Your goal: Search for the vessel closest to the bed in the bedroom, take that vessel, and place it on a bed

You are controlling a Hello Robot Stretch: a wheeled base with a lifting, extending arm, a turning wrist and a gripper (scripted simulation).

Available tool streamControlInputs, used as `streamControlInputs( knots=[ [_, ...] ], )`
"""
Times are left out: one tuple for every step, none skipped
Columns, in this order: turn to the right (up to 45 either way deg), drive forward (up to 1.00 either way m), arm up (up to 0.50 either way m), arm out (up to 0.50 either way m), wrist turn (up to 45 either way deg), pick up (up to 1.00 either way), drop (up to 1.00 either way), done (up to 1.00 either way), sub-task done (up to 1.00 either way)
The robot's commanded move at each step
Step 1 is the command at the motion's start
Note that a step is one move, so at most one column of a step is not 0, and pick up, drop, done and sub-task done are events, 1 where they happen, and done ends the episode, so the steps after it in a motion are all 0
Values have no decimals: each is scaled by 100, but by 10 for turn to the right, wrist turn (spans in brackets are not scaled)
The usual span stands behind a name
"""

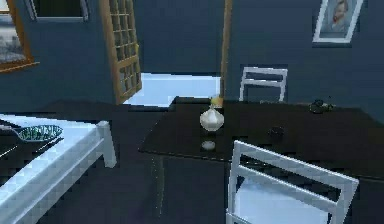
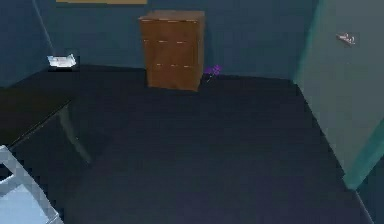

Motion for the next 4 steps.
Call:
streamControlInputs(
  knots=[
    [0, 35, 0, 0, 0, 0, 0, 0, 0],
    [-450, 0, 0, 0, 0, 0, 0, 0, 0],
    [-330, 0, 0, 0, 0, 0, 0, 0, 0],
    [450, 0, 0, 0, 0, 0, 0, 0, 0]
  ],
)
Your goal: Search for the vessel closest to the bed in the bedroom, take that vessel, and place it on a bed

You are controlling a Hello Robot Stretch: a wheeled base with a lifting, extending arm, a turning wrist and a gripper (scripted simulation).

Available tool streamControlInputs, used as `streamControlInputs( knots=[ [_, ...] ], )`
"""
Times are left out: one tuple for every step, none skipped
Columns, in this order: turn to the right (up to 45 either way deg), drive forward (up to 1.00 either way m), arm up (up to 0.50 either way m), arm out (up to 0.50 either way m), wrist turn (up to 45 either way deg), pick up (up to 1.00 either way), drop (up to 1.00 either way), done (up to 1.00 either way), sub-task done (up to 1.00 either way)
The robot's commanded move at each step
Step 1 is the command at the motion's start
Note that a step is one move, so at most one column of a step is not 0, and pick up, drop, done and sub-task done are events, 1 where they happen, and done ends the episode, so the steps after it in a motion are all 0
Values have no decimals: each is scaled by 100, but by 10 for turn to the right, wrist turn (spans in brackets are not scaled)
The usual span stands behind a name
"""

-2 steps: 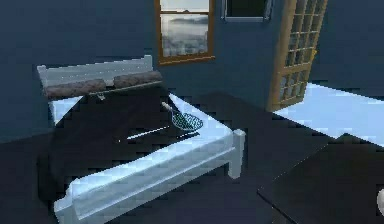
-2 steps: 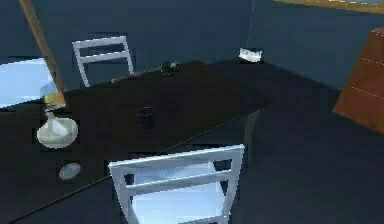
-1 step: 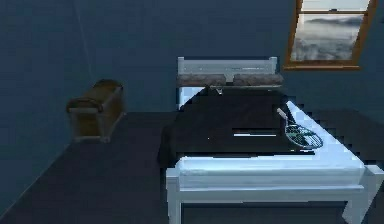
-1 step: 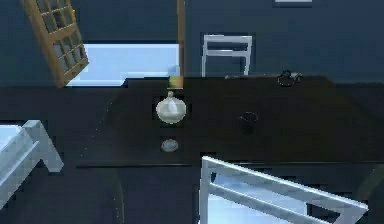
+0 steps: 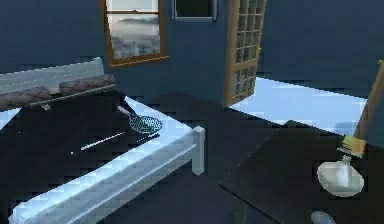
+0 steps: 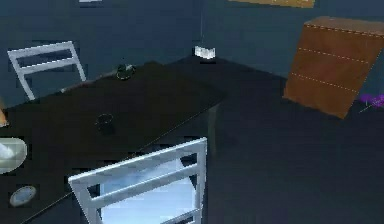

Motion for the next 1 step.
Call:
streamControlInputs(
  knots=[
    [450, 0, 0, 0, 0, 0, 0, 0, 0]
  ],
)
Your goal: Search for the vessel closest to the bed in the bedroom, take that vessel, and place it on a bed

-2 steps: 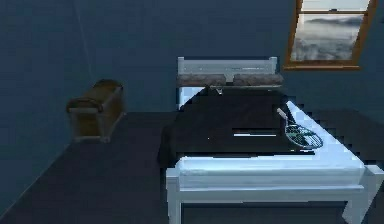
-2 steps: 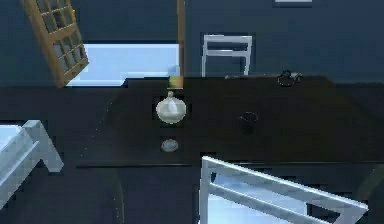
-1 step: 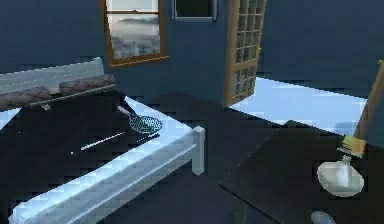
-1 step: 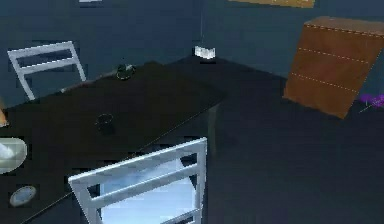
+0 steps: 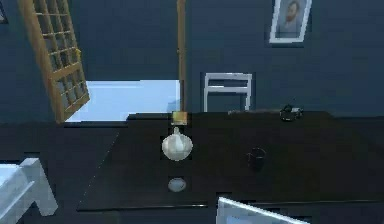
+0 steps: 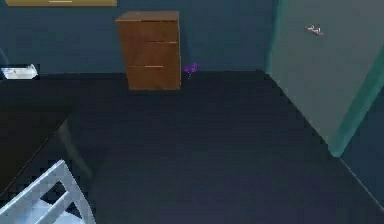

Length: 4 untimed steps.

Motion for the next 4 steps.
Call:
streamControlInputs(
  knots=[
    [450, 0, 0, 0, 0, 0, 0, 0, 0],
    [90, 0, 0, 0, 0, 0, 0, 0, 0],
    [0, 25, 0, 0, 0, 0, 0, 0, 0],
    [-450, 0, 0, 0, 0, 0, 0, 0, 0]
  ],
)
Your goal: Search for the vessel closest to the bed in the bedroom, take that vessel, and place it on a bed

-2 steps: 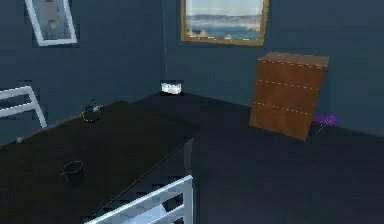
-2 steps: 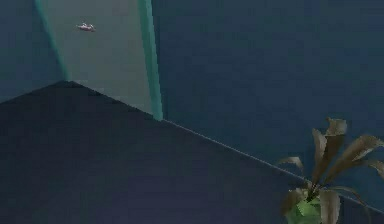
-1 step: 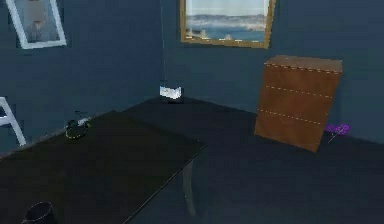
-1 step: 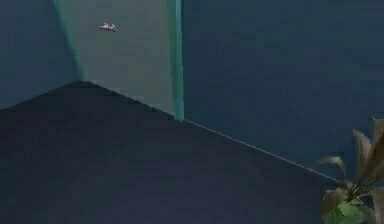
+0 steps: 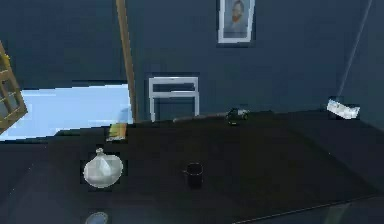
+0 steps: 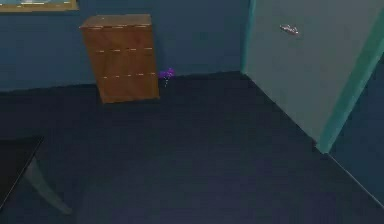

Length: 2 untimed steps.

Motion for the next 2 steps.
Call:
streamControlInputs(
  knots=[
    [-450, 0, 0, 0, 0, 0, 0, 0, 0],
    [-450, 0, 0, 0, 0, 0, 0, 0, 0]
  ],
)
